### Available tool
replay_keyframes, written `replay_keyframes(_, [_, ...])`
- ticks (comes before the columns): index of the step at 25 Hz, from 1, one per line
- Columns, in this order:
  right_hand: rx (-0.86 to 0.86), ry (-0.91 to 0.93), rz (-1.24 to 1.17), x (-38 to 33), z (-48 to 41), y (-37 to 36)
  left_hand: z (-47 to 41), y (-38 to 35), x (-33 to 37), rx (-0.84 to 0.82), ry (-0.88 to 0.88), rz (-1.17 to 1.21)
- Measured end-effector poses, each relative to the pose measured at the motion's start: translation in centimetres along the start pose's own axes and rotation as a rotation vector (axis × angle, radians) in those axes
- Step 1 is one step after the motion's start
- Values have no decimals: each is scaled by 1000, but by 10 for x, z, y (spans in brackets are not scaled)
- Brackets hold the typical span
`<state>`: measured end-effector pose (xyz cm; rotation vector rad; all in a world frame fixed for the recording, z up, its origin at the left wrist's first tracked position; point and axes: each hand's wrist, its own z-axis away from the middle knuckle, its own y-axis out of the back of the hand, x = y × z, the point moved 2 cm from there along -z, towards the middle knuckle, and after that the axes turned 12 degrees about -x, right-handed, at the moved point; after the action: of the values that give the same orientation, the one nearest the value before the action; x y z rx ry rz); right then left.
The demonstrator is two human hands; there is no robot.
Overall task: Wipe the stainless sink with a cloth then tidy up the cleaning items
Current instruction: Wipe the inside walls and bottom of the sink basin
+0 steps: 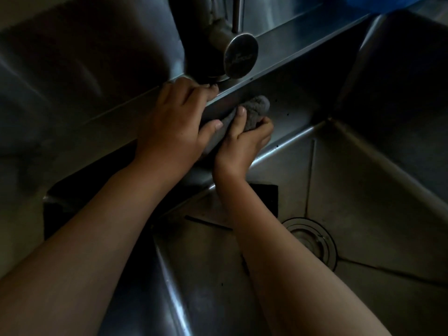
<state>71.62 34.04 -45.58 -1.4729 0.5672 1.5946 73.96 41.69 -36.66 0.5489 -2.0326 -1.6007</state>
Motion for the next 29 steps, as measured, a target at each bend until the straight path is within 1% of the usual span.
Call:
replay_keyframes(3, [6, -165, 45, 38, -2, 14, 1, 0, 0, 2, 35, -28])
replay_keyframes(7, [5, -263, 268, 65, -1, 24, 0, -2, -1, 14, 29, -49])
replay_keyframes(11, [-91, -343, 246, 64, -2, 32, 1, -1, -1, -40, 48, -30])
replay_keyframes(14, [-127, -303, 228, 51, 5, 48, 6, 3, 3, -62, -3, 26])
replay_keyframes(17, [-94, -283, 127, 35, 11, 64, 18, 6, 19, 15, -94, 23])
replay_keyframes(20, [-49, -275, 61, 21, 14, 77, 16, 0, 52, -32, -183, 79])
replay_keyframes(22, [-29, -263, 17, 14, 11, 84, -6, -3, 70, -98, -174, 177])
replay_keyframes(24, [-9, -250, -5, 9, 4, 91, -36, -5, 79, -121, -119, 269])
replay_keyframes(26, [-10, -233, -19, 4, -3, 97, -62, -5, 83, -94, -66, 329])
replay_keyframes(29, [-1, -225, -24, -1, -18, 109, -85, -5, 94, -42, -110, 347])
